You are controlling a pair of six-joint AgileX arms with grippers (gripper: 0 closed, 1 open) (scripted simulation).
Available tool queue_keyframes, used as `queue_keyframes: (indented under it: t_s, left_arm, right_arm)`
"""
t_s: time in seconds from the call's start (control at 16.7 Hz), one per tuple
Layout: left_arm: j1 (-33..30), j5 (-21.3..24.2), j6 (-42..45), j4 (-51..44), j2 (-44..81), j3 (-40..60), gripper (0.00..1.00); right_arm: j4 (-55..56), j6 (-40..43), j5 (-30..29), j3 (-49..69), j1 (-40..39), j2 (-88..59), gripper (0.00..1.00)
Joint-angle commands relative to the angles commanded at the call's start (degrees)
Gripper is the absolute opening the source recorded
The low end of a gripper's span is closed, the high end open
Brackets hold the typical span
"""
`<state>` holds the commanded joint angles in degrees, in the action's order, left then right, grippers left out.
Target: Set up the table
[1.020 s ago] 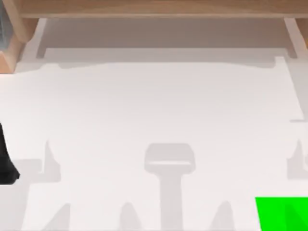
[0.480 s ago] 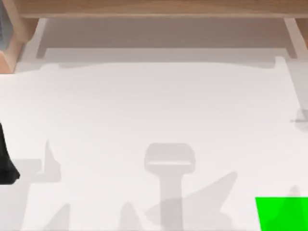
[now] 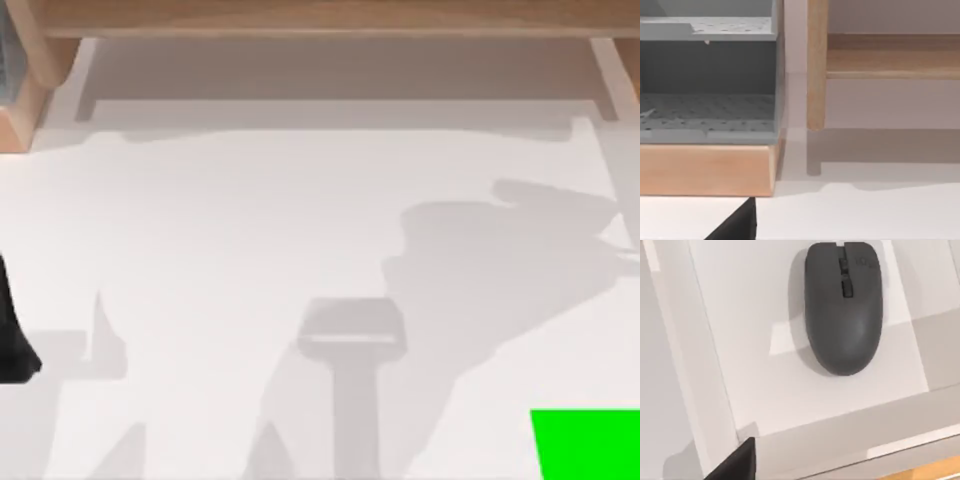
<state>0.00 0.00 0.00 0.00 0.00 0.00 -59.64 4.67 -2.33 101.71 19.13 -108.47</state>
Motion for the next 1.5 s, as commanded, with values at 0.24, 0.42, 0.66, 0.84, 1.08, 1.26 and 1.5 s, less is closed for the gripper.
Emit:
queue_keyframes:
  t_s: [0.24,0.42,0.66,0.84,1.08,1.26,1.5]
  left_arm:
    - [0.0,0.0,0.0,0.0,0.0,0.0,1.00]
    - [0.0,0.0,0.0,0.0,0.0,0.0,1.00]
    - [0.0,0.0,0.0,0.0,0.0,0.0,1.00]
    - [0.0,0.0,0.0,0.0,0.0,0.0,1.00]
    - [0.0,0.0,0.0,0.0,0.0,0.0,1.00]
    - [0.0,0.0,0.0,0.0,0.0,0.0,1.00]
    - [0.0,0.0,0.0,0.0,0.0,0.0,1.00]
  right_arm:
    - [-8.8,2.7,1.1,20.1,1.5,-21.7,1.00]
    - [-13.0,4.0,2.1,29.9,2.0,-32.7,1.00]
    - [-14.7,4.5,3.1,35.9,1.9,-39.0,1.00]
    - [-14.7,4.5,3.1,36.0,1.9,-39.0,1.00]
    - [-14.5,4.4,3.0,35.7,1.7,-39.0,1.00]
    - [-14.1,4.4,3.1,35.1,1.7,-38.8,1.00]
    - [-13.2,4.5,3.2,34.0,1.8,-38.5,1.00]
